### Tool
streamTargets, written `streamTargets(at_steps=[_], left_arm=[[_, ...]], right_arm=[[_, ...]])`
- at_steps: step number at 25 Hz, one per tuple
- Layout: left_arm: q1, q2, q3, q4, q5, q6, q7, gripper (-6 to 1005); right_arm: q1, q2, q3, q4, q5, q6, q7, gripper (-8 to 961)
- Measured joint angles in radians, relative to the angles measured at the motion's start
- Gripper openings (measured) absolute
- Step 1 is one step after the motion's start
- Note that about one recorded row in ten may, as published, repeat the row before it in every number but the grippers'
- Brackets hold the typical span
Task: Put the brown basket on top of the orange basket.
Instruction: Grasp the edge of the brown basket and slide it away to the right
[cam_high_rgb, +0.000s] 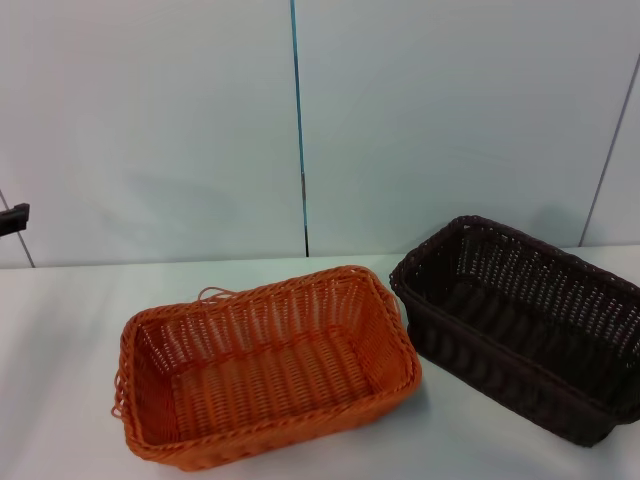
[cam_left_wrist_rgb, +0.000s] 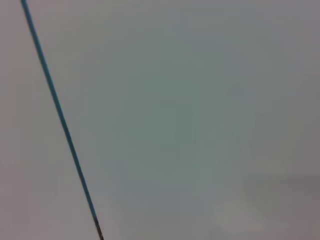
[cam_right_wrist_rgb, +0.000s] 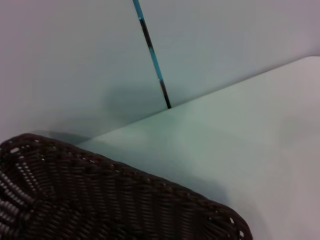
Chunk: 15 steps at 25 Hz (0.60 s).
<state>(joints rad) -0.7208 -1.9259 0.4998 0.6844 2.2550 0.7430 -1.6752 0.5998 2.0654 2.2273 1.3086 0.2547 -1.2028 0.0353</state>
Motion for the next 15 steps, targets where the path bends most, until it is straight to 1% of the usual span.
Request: streamTargets(at_steps=[2, 4, 5, 9, 15], left_arm=[[-0.001, -0.001, 0.005, -0.001, 0.000, -0.008, 0.004, 722], [-0.001, -0.001, 0.016, -0.002, 0.000, -0.020, 0.005, 722], [-0.002, -0.002, 0.022, -0.003, 0.000, -0.026, 0.005, 722], [-0.002, -0.002, 0.033, -0.003, 0.000, -0.035, 0.005, 722], [0.000, -0.002, 0.036, -0.003, 0.000, -0.039, 0.009, 722]], right_arm=[[0.019, 0.000, -0.034, -0.002, -0.058, -0.026, 0.058, 787], [0.041, -0.004, -0.060, -0.003, -0.107, -0.067, 0.097, 787], [0.041, -0.004, -0.060, -0.003, -0.107, -0.067, 0.097, 787], [0.092, -0.009, -0.078, -0.017, -0.179, -0.132, 0.132, 787], [0.102, -0.002, -0.079, -0.060, -0.182, -0.104, 0.151, 787]])
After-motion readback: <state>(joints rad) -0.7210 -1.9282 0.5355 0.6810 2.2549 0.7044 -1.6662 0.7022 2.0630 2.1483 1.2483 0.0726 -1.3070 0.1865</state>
